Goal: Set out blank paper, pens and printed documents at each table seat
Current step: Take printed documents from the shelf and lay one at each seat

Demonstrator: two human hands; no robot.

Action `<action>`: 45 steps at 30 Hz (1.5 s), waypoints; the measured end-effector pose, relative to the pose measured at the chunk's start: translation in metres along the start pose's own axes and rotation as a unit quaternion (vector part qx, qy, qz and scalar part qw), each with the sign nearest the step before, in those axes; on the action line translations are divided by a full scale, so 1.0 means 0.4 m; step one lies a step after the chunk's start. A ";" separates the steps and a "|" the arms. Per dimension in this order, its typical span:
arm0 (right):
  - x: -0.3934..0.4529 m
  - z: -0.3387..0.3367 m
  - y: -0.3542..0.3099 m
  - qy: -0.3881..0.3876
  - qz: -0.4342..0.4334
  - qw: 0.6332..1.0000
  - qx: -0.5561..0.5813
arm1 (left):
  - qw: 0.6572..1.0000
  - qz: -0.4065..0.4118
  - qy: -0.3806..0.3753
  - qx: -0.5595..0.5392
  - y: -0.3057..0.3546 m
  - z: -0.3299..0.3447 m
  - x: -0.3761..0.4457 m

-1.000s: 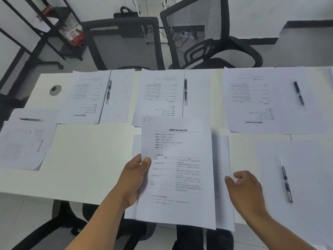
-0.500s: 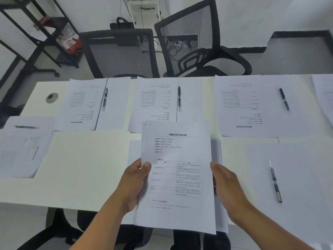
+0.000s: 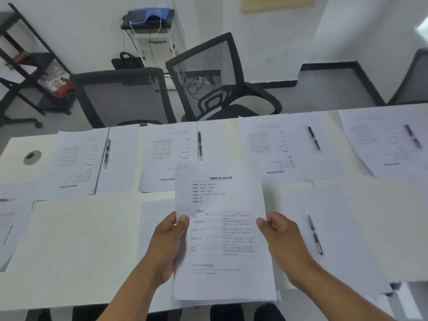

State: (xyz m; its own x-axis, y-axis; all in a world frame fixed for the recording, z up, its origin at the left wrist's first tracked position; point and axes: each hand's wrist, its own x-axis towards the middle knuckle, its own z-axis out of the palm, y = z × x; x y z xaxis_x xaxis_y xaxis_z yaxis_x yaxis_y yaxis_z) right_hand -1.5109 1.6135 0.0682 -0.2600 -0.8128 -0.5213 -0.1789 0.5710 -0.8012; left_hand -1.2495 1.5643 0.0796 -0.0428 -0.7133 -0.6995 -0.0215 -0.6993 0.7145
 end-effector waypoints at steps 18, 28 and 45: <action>0.031 -0.481 0.156 -0.004 -0.020 0.999 0.034 | 0.999 0.001 0.015 -0.032 -0.084 0.497 -0.072; 0.104 -0.734 0.283 -0.001 0.000 0.999 0.034 | 0.996 -0.021 0.022 -0.088 -0.193 0.776 -0.083; 0.138 -0.796 0.379 0.011 0.038 0.999 -0.024 | 0.994 -0.080 -0.004 -0.067 -0.256 0.843 -0.015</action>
State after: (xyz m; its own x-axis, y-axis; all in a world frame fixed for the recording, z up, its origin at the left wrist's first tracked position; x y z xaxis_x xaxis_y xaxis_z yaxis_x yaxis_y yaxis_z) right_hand -1.8546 1.6919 0.0116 -0.2957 -0.7644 -0.5729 -0.2038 0.6364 -0.7439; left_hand -1.5839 1.6557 0.0155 -0.0584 -0.5918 -0.8040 0.1052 -0.8045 0.5846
